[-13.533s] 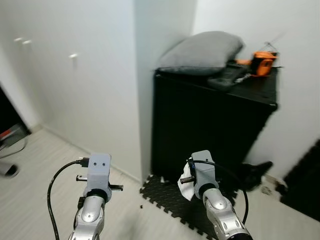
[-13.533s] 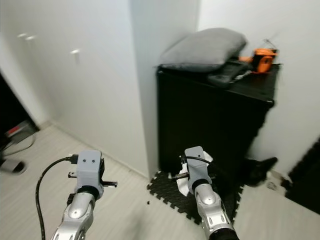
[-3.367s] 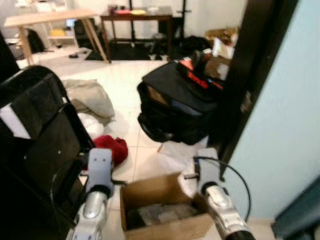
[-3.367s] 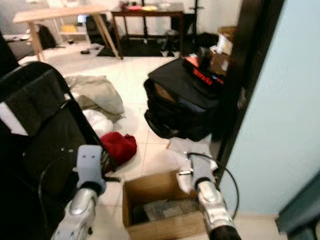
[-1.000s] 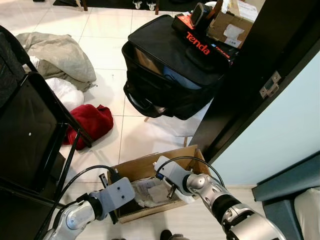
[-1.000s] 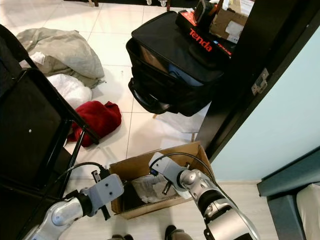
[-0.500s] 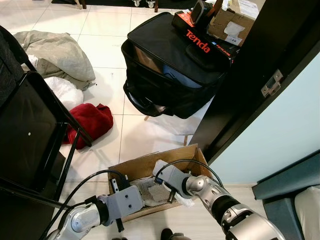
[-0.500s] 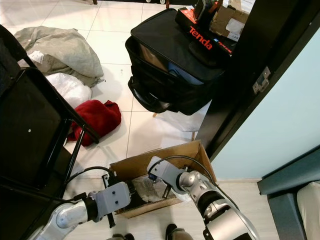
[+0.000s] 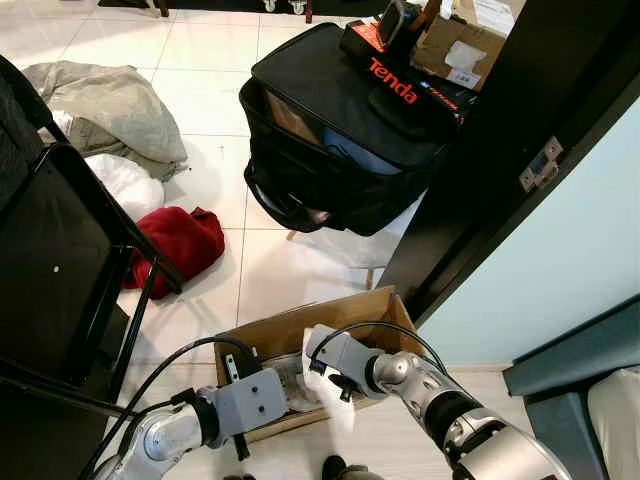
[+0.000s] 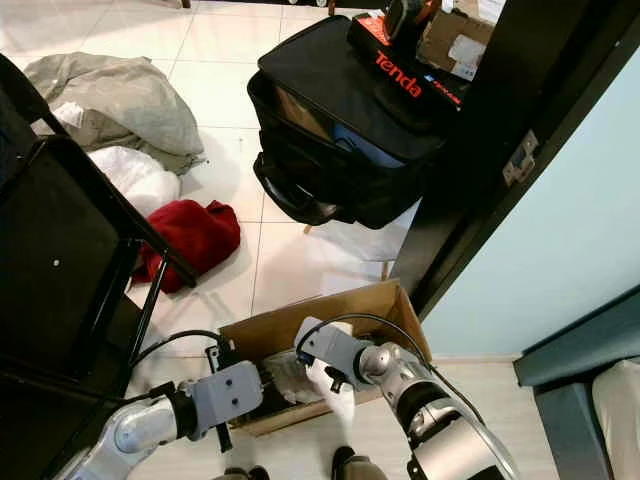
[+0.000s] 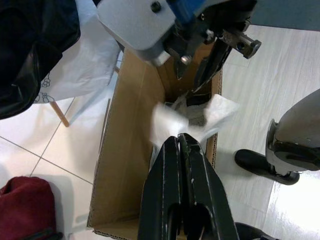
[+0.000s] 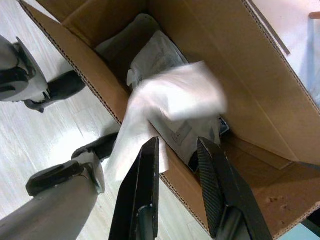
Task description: Clean up the room
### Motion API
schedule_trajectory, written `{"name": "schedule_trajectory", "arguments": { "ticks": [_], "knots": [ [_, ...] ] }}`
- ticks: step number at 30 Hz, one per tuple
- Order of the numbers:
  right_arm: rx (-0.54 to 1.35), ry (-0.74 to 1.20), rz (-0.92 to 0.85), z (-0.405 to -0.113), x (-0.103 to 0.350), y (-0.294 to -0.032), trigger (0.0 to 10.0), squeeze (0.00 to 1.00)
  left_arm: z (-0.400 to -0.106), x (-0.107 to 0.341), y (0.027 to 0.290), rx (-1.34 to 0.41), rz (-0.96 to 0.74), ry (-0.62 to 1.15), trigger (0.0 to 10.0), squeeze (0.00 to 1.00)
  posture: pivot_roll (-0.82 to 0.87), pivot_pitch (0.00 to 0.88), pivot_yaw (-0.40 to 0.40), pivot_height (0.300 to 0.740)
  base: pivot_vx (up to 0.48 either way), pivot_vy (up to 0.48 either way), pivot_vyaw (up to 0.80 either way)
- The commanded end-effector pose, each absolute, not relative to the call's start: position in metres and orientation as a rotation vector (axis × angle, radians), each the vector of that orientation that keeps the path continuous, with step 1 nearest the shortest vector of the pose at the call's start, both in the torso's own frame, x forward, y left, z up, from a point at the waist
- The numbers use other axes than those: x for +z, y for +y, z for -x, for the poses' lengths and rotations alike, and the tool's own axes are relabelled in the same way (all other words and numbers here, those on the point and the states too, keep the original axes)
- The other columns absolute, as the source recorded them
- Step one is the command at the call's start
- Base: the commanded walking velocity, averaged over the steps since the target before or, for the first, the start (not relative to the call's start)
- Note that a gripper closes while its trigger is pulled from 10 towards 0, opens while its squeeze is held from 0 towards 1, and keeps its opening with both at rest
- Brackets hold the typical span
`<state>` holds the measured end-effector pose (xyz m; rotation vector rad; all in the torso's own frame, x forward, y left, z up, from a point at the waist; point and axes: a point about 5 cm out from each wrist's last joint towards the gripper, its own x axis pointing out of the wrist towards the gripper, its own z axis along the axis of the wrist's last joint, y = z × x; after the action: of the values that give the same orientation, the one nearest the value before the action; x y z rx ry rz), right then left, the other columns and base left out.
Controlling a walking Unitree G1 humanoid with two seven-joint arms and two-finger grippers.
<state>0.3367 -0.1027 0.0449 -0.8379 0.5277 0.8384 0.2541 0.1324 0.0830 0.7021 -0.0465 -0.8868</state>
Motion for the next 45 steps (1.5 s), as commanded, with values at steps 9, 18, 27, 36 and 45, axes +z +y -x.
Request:
{"name": "schedule_trajectory", "arguments": {
  "ticks": [9,18,27,36,45],
  "knots": [
    [0.711,0.479,0.676,-0.342,0.050,-0.106,10.0,0.00,-0.263,0.066,0.135,-0.666,-0.560,0.105,10.0,0.00,0.00,0.268,-0.060,0.740,0.000,0.000,0.00],
    [0.474,0.355,0.285,-0.347,0.063,-0.106,10.0,0.00,-0.281,0.062,0.152,-0.081,-0.217,0.212,10.0,0.00,-0.02,0.153,-0.033,0.740,0.000,0.000,0.00],
    [0.301,0.330,0.145,-0.335,0.053,-0.111,10.0,0.00,-0.272,0.053,0.158,0.094,-0.133,0.250,10.0,0.00,-0.03,0.124,-0.008,0.740,0.000,0.000,0.00],
    [0.203,0.294,0.071,-0.329,0.054,-0.117,10.0,0.00,-0.276,0.068,0.161,0.175,-0.065,0.178,10.0,0.00,-0.04,0.115,-0.029,0.740,0.000,0.000,0.00],
    [0.190,0.296,0.068,-0.324,0.054,-0.124,10.0,0.00,-0.276,0.070,0.171,0.209,-0.100,0.173,10.0,0.00,-0.04,0.108,-0.048,0.740,0.000,0.000,-0.06]
  ]
}}
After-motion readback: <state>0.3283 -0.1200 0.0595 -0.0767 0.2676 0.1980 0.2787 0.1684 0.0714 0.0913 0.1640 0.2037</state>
